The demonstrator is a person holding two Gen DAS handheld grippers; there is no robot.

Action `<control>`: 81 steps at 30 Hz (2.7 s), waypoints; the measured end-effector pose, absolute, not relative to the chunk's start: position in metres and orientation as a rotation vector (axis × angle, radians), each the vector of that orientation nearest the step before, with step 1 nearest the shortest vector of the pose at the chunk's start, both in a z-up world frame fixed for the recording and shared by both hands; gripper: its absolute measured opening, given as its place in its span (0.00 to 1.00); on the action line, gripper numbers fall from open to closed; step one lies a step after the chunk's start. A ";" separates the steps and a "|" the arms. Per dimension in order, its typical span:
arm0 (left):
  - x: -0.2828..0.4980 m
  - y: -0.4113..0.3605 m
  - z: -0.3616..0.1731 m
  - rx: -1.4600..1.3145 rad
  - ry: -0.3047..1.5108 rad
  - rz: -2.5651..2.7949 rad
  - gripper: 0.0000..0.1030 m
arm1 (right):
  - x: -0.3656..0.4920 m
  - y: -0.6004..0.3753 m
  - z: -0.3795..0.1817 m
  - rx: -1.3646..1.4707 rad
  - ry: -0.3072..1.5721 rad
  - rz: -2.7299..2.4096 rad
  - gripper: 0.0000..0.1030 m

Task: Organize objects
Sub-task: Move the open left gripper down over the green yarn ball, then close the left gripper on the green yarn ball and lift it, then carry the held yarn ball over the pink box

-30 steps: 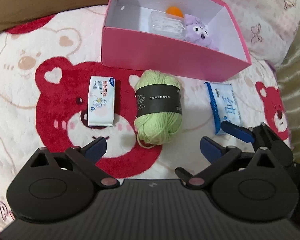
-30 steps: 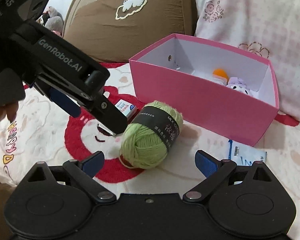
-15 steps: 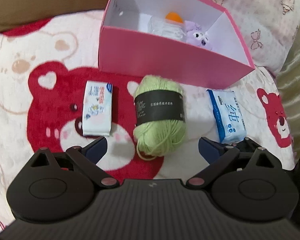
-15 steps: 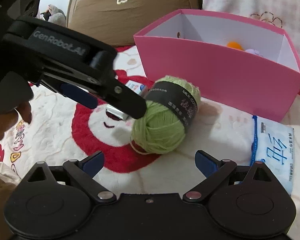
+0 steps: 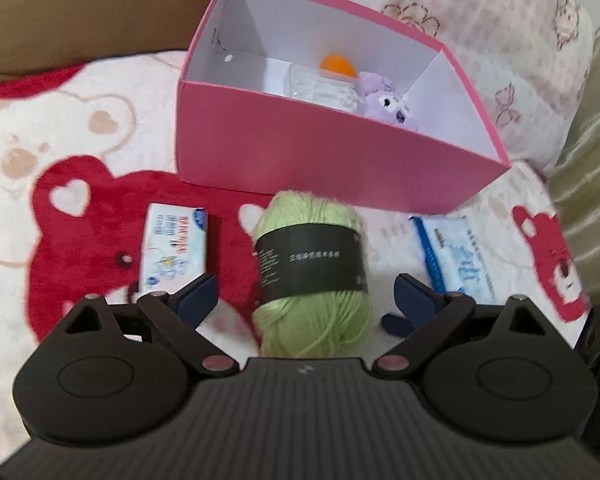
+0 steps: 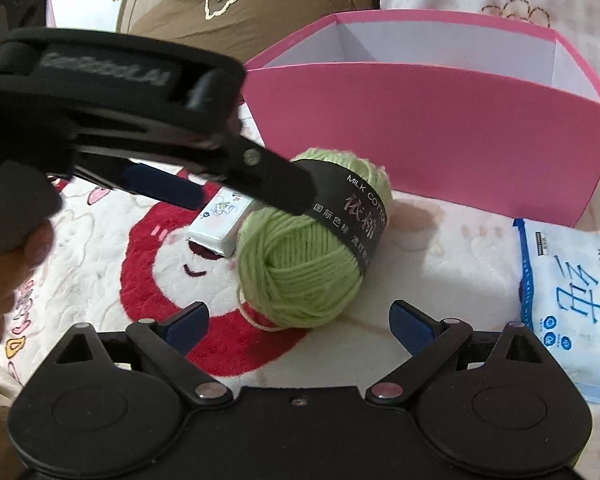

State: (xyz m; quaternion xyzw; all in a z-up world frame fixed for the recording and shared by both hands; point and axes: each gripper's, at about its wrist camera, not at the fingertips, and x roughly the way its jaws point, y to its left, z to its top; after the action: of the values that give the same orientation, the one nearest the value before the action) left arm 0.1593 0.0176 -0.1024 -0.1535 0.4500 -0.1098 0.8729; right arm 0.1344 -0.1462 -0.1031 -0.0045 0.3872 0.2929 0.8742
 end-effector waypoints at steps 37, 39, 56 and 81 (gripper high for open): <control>0.179 -0.008 -0.132 -0.538 1.046 -0.317 0.55 | 0.153 -0.180 -0.102 0.045 0.844 0.525 0.74; 0.178 -0.012 -0.131 -0.503 1.041 -0.324 0.51 | 0.155 -0.182 -0.104 0.066 0.848 0.534 0.72; 0.156 -0.018 -0.120 -0.520 1.042 -0.324 0.48 | 0.140 -0.176 -0.098 0.004 0.845 0.566 0.57; 0.106 -0.027 -0.062 -0.434 1.060 -0.370 0.48 | 0.090 -0.182 -0.049 -0.003 0.812 0.535 0.57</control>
State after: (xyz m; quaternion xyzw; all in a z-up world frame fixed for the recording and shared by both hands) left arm 0.1056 -0.0269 -0.0619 -0.2041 0.4988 -0.1741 0.8242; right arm 0.0902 -0.1825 -0.0489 -0.0015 0.3902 0.2570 0.8841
